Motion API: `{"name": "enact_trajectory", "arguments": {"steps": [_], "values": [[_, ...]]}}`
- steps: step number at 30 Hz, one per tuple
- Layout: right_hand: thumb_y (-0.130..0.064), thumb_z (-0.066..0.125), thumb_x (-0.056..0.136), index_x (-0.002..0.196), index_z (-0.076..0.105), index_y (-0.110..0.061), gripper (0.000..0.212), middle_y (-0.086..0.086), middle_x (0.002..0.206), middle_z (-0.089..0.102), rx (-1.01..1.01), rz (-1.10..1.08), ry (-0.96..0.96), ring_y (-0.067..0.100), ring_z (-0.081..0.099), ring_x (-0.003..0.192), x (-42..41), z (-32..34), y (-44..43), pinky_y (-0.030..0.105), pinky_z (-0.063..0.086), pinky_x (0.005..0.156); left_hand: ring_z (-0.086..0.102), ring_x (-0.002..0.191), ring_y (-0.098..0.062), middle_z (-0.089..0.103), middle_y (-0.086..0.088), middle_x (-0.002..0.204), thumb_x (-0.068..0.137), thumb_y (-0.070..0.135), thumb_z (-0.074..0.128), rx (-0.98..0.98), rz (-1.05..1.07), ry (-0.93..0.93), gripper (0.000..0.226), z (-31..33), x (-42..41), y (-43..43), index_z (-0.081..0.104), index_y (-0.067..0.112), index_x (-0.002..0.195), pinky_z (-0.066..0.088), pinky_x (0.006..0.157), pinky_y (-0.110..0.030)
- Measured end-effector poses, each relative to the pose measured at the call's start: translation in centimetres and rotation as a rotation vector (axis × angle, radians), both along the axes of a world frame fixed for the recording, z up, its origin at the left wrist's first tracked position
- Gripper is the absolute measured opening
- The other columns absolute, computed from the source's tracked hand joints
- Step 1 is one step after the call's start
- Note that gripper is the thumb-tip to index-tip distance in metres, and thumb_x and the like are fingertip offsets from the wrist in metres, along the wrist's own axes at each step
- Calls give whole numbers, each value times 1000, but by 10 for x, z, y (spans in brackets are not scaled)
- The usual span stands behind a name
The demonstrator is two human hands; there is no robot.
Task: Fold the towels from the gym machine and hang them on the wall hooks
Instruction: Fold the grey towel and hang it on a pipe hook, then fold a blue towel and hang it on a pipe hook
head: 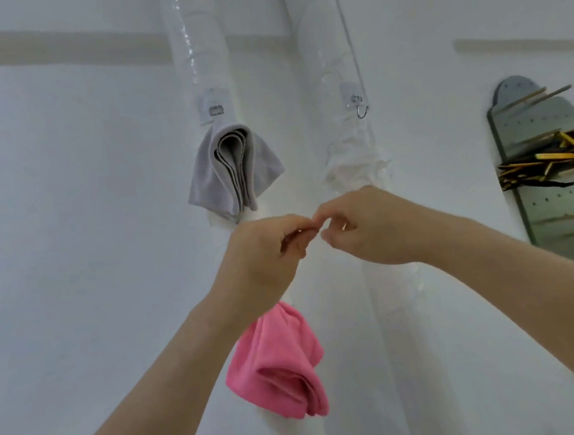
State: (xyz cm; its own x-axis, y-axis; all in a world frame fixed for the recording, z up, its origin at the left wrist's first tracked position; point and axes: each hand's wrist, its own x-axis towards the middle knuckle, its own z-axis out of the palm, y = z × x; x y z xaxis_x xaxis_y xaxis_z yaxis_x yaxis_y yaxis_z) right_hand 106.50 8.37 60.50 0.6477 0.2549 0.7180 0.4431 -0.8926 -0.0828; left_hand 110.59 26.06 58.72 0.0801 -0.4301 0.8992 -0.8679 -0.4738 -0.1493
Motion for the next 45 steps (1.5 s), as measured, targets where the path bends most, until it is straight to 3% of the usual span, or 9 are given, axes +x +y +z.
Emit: {"name": "enact_trajectory", "arguments": {"steps": [4,8,14,19,27,30,32,36,45], "values": [[-31,49,93,106,66,-32,21,-12,95,64,-143,-117,211,9,58,90,-50,-52,-39,23,44,77,59,69,-7,70,5,78,83,14,59,112,6,80,20,-63,-33,-43,74,21,94,47,64,-20],[-33,47,94,107,65,-31,21,-12,99,58,-148,-210,424,10,55,96,-103,-115,-79,24,44,82,62,66,-9,69,8,70,91,27,58,216,-1,443,14,-141,-76,-88,72,23,90,50,67,-29],[-34,48,93,105,65,-32,20,-13,98,60,-34,-335,703,10,55,92,-179,-219,-121,26,45,82,59,81,-3,68,14,89,94,20,52,516,-92,731,22,-247,-139,-127,69,29,103,47,78,-21],[-31,47,94,108,64,-27,22,-14,93,57,120,-488,933,12,55,92,-255,-327,-136,27,44,83,63,79,-6,71,12,86,94,24,53,564,-253,980,18,-342,-194,-144,71,25,100,50,79,-28],[-26,44,97,129,53,-25,33,-2,132,55,473,-835,1235,20,52,118,-432,-499,-120,29,39,97,62,82,-6,70,9,91,92,17,56,766,-475,1187,19,-497,-305,-157,70,22,104,49,78,-23],[-25,46,96,136,45,-29,40,1,132,53,584,-967,1274,21,55,114,-510,-535,-112,35,46,97,54,58,1,62,12,69,94,19,51,892,-510,1262,21,-524,-357,-160,68,25,105,40,58,-10],[-21,47,95,141,39,-28,47,3,134,52,653,-1045,1275,23,56,113,-562,-550,-107,33,47,94,50,51,1,57,9,63,95,13,47,927,-541,1298,24,-534,-392,-163,66,25,105,38,52,-12],[-14,49,91,142,39,-21,52,8,133,55,755,-1213,1214,26,54,116,-655,-573,-103,34,45,93,50,64,-4,56,10,82,93,7,46,959,-566,1288,29,-558,-451,-175,66,21,108,40,67,-24],[-22,53,89,142,39,-17,55,6,139,48,892,-1449,1150,29,41,129,-842,-642,-103,46,43,101,60,89,-13,68,7,98,92,14,51,1223,-562,1350,23,-626,-616,-208,71,22,100,46,83,-28]]}}
